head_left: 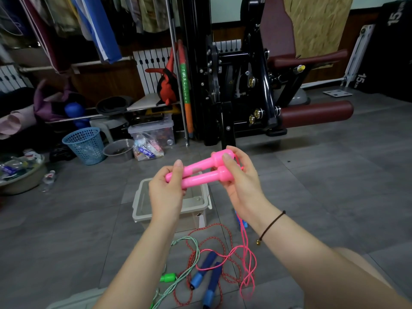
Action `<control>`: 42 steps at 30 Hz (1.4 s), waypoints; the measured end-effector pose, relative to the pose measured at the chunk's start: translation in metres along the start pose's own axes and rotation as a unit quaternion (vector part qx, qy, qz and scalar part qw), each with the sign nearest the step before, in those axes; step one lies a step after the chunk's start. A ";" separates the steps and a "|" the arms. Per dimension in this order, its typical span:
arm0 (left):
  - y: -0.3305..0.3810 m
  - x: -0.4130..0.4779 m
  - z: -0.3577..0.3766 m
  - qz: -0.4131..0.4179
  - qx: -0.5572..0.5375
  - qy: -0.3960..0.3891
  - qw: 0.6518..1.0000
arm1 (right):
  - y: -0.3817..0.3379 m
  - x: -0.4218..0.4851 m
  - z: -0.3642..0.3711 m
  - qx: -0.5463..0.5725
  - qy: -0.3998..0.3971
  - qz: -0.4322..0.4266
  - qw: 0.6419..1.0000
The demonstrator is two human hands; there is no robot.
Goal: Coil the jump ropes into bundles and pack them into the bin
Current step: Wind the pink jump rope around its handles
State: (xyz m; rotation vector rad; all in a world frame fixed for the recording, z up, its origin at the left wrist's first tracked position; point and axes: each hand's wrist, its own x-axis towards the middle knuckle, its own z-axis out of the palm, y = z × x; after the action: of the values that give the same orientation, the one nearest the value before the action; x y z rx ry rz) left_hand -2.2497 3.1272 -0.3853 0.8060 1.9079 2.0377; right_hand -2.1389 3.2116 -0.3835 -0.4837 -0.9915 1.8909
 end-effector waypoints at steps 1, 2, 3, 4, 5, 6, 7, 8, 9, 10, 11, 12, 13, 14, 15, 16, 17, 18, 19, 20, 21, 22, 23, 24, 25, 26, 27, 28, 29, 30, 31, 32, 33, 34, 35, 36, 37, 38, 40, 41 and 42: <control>0.001 0.002 -0.002 0.004 -0.001 0.000 1.000 | -0.001 0.000 0.000 -0.011 -0.012 0.002 1.000; 0.001 0.004 -0.004 0.009 -0.001 0.000 1.000 | -0.003 0.000 0.000 -0.019 -0.024 0.003 1.000; 0.002 0.005 -0.005 0.013 -0.002 -0.001 1.000 | -0.005 0.000 0.000 -0.023 -0.037 0.005 0.999; 0.003 0.006 -0.006 0.016 -0.002 -0.001 1.000 | -0.007 -0.001 -0.001 -0.023 -0.047 0.013 0.999; 0.002 0.007 -0.008 0.018 -0.003 0.001 1.000 | -0.009 -0.001 -0.002 -0.022 -0.056 0.028 0.998; 0.002 0.010 -0.010 0.019 -0.005 0.004 1.000 | -0.012 -0.001 -0.004 -0.030 -0.068 0.047 0.996; 0.001 0.012 -0.012 0.019 -0.007 0.008 1.000 | -0.015 -0.002 -0.006 -0.049 -0.085 0.066 0.993; 0.000 0.014 -0.014 0.019 -0.007 0.012 1.000 | -0.018 -0.004 -0.007 -0.071 -0.105 0.087 0.988; 0.000 0.016 -0.016 0.018 -0.010 0.017 1.000 | -0.021 -0.005 -0.009 -0.096 -0.123 0.105 0.982; -0.001 0.018 -0.018 0.015 -0.016 0.020 1.000 | -0.023 -0.008 -0.009 -0.120 -0.134 0.122 0.976; -0.001 0.019 -0.019 0.008 -0.026 0.023 0.999 | -0.024 -0.009 -0.010 -0.146 -0.131 0.131 0.972; -0.001 0.020 -0.021 -0.002 -0.039 0.025 0.999 | -0.024 -0.010 -0.011 -0.174 -0.117 0.124 0.970; -0.002 0.021 -0.022 -0.014 -0.054 0.029 0.998 | -0.022 -0.010 -0.013 -0.215 -0.095 0.097 0.967; -0.003 0.022 -0.024 -0.027 -0.070 0.033 0.997 | -0.019 -0.010 -0.016 -0.265 -0.069 0.054 0.960; -0.003 0.024 -0.025 -0.038 -0.086 0.039 0.995 | -0.017 -0.010 -0.018 -0.320 -0.040 -0.001 0.946; -0.003 0.024 -0.026 -0.048 -0.102 0.044 0.993 | -0.015 -0.010 -0.020 -0.374 -0.016 -0.059 0.925; -0.003 0.025 -0.026 -0.057 -0.114 0.048 0.991 | -0.012 -0.010 -0.021 -0.423 -0.002 -0.109 0.900; -0.002 0.025 -0.026 -0.066 -0.121 0.050 0.989 | -0.009 -0.011 -0.021 -0.465 -0.004 -0.141 0.874; -0.002 0.024 -0.025 -0.076 -0.124 0.048 0.988 | -0.004 -0.011 -0.022 -0.504 -0.011 -0.155 0.849; 0.000 0.022 -0.023 -0.086 -0.127 0.042 0.987 | 0.001 -0.009 -0.022 -0.540 -0.023 -0.156 0.827; 0.001 0.019 -0.021 -0.096 -0.129 0.034 0.986 | 0.007 -0.008 -0.022 -0.564 -0.034 -0.149 0.811; 0.002 0.016 -0.018 -0.103 -0.129 0.023 0.986 | 0.013 -0.007 -0.021 -0.569 -0.046 -0.132 0.810; 0.002 0.011 -0.015 -0.105 -0.123 0.012 0.987 | 0.017 -0.007 -0.019 -0.553 -0.058 -0.102 0.825; 0.002 0.006 -0.011 -0.096 -0.105 0.007 0.990 | 0.019 -0.010 -0.014 -0.524 -0.075 -0.056 0.847; 0.002 0.001 -0.008 -0.073 -0.068 0.011 0.995 | 0.023 -0.013 -0.010 -0.496 -0.094 -0.012 0.863; 0.002 -0.003 -0.006 -0.032 -0.010 0.028 0.999 | 0.027 -0.017 -0.007 -0.485 -0.112 0.018 0.867; 0.002 -0.004 -0.005 0.026 0.061 0.049 0.997 | 0.031 -0.020 -0.003 -0.488 -0.133 0.038 0.862; 0.001 -0.004 -0.005 0.100 0.130 0.066 0.984 | 0.033 -0.023 0.001 -0.492 -0.152 0.054 0.855; 0.001 -0.001 -0.008 0.183 0.190 0.072 0.962 | 0.035 -0.025 0.004 -0.494 -0.166 0.071 0.850; -0.001 0.004 -0.012 0.267 0.243 0.066 0.930 | 0.033 -0.026 0.007 -0.496 -0.179 0.085 0.846; -0.005 0.011 -0.015 0.341 0.293 0.053 0.892 | 0.029 -0.024 0.007 -0.519 -0.192 0.081 0.829; -0.010 0.017 -0.019 0.399 0.336 0.030 0.852 | 0.023 -0.021 0.006 -0.568 -0.208 0.054 0.795; -0.014 0.022 -0.023 0.440 0.369 0.001 0.819 | 0.016 -0.018 0.004 -0.628 -0.222 0.014 0.746; -0.016 0.025 -0.025 0.462 0.391 -0.033 0.796 | 0.010 -0.016 0.002 -0.682 -0.234 -0.026 0.693; -0.018 0.026 -0.028 0.473 0.399 -0.066 0.783 | 0.005 -0.014 -0.001 -0.720 -0.239 -0.056 0.650; -0.019 0.026 -0.030 0.473 0.399 -0.096 0.780 | 0.001 -0.013 -0.003 -0.747 -0.237 -0.076 0.617; -0.019 0.025 -0.030 0.456 0.390 -0.125 0.790 | -0.004 -0.012 -0.006 -0.761 -0.227 -0.086 0.602; -0.017 0.023 -0.030 0.418 0.371 -0.154 0.815 | -0.007 -0.010 -0.009 -0.765 -0.212 -0.086 0.602; -0.013 0.022 -0.031 0.314 0.307 -0.201 0.875 | -0.011 -0.003 -0.014 -0.747 -0.178 -0.084 0.635; -0.011 0.021 -0.032 0.272 0.274 -0.215 0.897 | -0.010 0.002 -0.017 -0.731 -0.164 -0.084 0.657; -0.009 0.021 -0.034 0.236 0.245 -0.223 0.914 | -0.009 0.005 -0.019 -0.714 -0.158 -0.086 0.676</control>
State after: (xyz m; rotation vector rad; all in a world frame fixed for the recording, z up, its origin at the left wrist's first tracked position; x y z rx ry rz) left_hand -2.2872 3.1105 -0.3892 1.8275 2.0933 1.3720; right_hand -2.1238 3.2261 -0.3875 -0.8626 -2.5824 0.6342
